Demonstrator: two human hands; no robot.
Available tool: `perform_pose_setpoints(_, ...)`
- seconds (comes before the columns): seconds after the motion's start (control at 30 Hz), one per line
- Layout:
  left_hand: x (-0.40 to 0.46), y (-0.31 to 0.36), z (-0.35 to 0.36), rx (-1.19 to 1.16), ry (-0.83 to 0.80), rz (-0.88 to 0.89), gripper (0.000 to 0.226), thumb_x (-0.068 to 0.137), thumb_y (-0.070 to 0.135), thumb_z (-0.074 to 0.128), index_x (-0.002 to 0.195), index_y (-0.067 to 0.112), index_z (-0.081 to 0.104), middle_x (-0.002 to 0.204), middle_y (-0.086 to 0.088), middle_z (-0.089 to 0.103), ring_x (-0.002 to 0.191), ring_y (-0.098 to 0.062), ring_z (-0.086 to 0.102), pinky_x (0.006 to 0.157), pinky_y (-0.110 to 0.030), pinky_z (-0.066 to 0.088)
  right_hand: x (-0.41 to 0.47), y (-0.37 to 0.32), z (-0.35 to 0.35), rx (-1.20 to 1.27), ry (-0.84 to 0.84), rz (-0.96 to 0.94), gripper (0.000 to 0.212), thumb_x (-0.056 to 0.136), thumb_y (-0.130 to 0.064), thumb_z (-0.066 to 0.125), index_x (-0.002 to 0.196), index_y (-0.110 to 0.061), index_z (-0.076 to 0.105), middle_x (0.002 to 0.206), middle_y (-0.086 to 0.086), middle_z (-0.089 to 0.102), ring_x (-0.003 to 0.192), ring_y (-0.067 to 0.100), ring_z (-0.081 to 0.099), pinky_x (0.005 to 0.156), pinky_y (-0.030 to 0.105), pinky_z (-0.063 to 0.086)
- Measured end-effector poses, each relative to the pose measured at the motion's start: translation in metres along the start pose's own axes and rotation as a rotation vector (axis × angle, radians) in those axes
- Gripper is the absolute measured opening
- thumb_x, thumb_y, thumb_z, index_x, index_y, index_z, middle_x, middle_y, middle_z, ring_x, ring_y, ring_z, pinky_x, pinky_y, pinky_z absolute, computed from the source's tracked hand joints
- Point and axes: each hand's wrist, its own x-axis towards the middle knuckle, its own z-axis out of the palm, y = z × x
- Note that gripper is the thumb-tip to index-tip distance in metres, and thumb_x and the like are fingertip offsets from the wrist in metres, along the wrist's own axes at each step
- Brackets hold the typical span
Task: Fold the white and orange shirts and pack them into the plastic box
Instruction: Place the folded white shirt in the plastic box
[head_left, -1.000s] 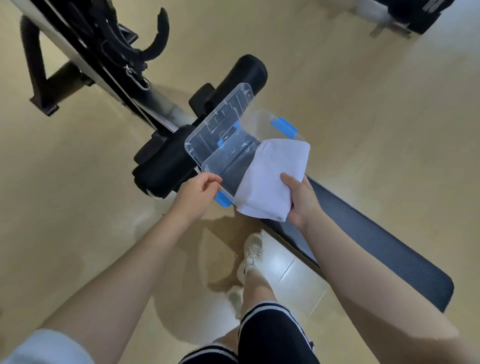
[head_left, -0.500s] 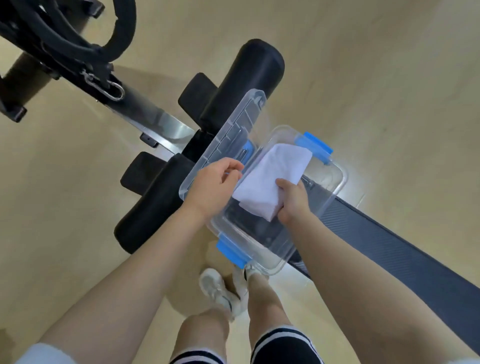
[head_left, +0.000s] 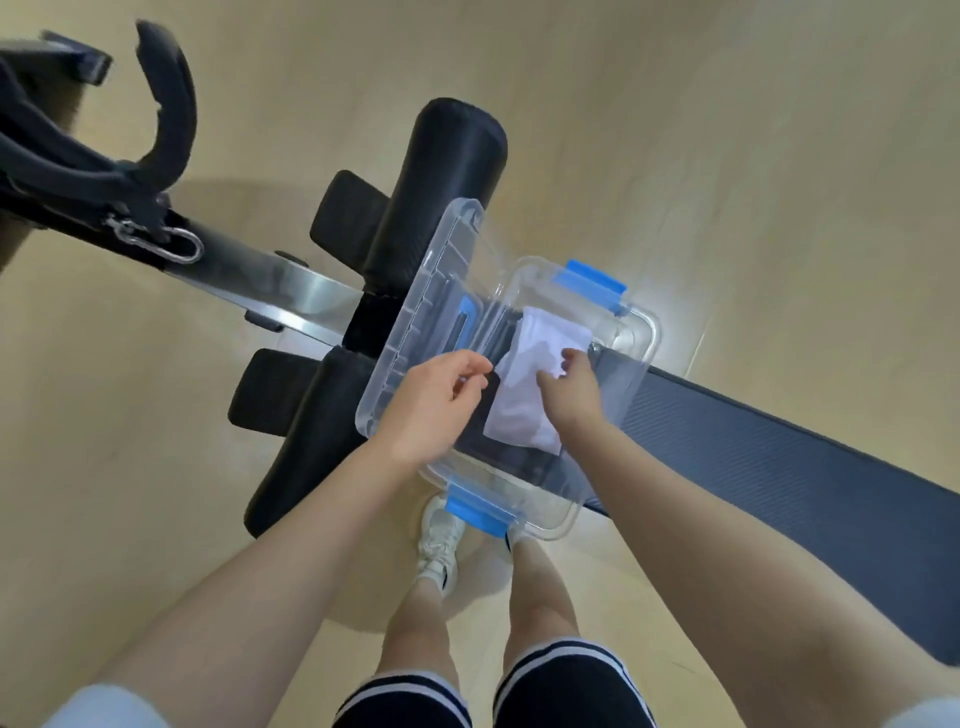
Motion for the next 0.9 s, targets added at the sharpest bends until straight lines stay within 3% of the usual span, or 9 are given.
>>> perform_pose_setpoints(0.1, -0.011, 0.022, -0.011, 0.024, -0.043, 0.055, 0.026, 0.095, 0.020, 0.048, 0.120, 0.019, 0.057, 0.112, 0.005, 0.061, 0.102, -0.012, 0.058, 0.089, -0.025, 0.046, -0.039, -0.005, -0.022, 0.055, -0.022, -0.149, 0.027, 0.093, -0.013, 0.045, 0.120, -0.013, 0.052, 0.114, 0.007, 0.062, 0.101, 0.023, 0.061, 0.087, 0.034, 0.046)
perform_pose_setpoints(0.23, -0.034, 0.058, -0.013, 0.105, -0.173, 0.208, 0.022, 0.094, 0.018, 0.050, 0.115, 0.014, 0.059, 0.104, 0.001, 0.063, 0.093, -0.019, 0.060, 0.083, -0.026, 0.047, -0.097, 0.004, -0.066, 0.178, 0.065, -0.240, 0.014, 0.092, -0.010, 0.047, 0.100, -0.018, 0.056, 0.086, -0.004, 0.062, 0.076, 0.015, 0.062, 0.077, 0.030, 0.049)
perform_pose_setpoints(0.4, -0.082, 0.110, 0.014, 0.145, -0.375, 0.356, 0.010, 0.092, 0.018, 0.052, 0.097, 0.025, 0.057, 0.092, 0.006, 0.062, 0.090, -0.022, 0.062, 0.078, -0.029, 0.048, -0.181, 0.054, -0.118, 0.307, 0.244, -0.189, 0.009, 0.090, -0.015, 0.051, 0.095, -0.020, 0.057, 0.086, -0.004, 0.060, 0.087, 0.022, 0.061, 0.079, 0.034, 0.049)
perform_pose_setpoints(0.53, -0.123, 0.152, 0.060, 0.243, -0.546, 0.528, 0.016, 0.090, 0.017, 0.053, 0.089, 0.033, 0.056, 0.085, 0.004, 0.061, 0.078, -0.015, 0.058, 0.081, -0.030, 0.046, -0.249, 0.102, -0.172, 0.508, 0.525, -0.131, 0.016, 0.089, -0.007, 0.046, 0.098, -0.015, 0.056, 0.078, -0.003, 0.061, 0.069, 0.013, 0.057, 0.068, 0.025, 0.046)
perform_pose_setpoints(0.63, -0.157, 0.186, 0.107, 0.314, -0.673, 0.635, 0.019, 0.089, 0.019, 0.053, 0.085, 0.038, 0.055, 0.076, 0.007, 0.058, 0.074, -0.012, 0.055, 0.075, -0.027, 0.044, -0.293, 0.152, -0.215, 0.593, 0.699, -0.092, 0.014, 0.091, -0.009, 0.045, 0.096, -0.014, 0.057, 0.073, -0.003, 0.061, 0.068, 0.014, 0.057, 0.069, 0.028, 0.047)
perform_pose_setpoints(0.77, -0.211, 0.229, 0.185, 0.407, -0.779, 0.828, 0.015, 0.090, 0.021, 0.053, 0.088, 0.036, 0.054, 0.080, 0.007, 0.058, 0.074, -0.010, 0.054, 0.071, -0.022, 0.042, -0.342, 0.231, -0.264, 0.805, 0.861, -0.014, 0.016, 0.090, -0.007, 0.043, 0.088, -0.017, 0.056, 0.072, 0.001, 0.059, 0.064, 0.015, 0.054, 0.061, 0.023, 0.045)
perform_pose_setpoints(0.83, -0.244, 0.249, 0.230, 0.440, -0.840, 0.909, 0.010, 0.091, 0.021, 0.052, 0.097, 0.029, 0.055, 0.084, 0.012, 0.058, 0.080, -0.011, 0.056, 0.074, -0.022, 0.042, -0.365, 0.272, -0.289, 0.914, 0.917, 0.019, 0.020, 0.089, -0.003, 0.042, 0.081, -0.017, 0.054, 0.069, 0.003, 0.057, 0.060, 0.016, 0.052, 0.051, 0.017, 0.042)
perform_pose_setpoints(0.9, -0.277, 0.267, 0.275, 0.471, -0.878, 0.976, 0.015, 0.092, 0.021, 0.051, 0.107, 0.021, 0.057, 0.090, 0.012, 0.058, 0.084, -0.010, 0.055, 0.078, -0.022, 0.041, -0.385, 0.314, -0.316, 0.939, 0.938, 0.049, 0.017, 0.089, -0.002, 0.042, 0.084, -0.012, 0.054, 0.068, 0.004, 0.056, 0.058, 0.015, 0.051, 0.051, 0.019, 0.040)
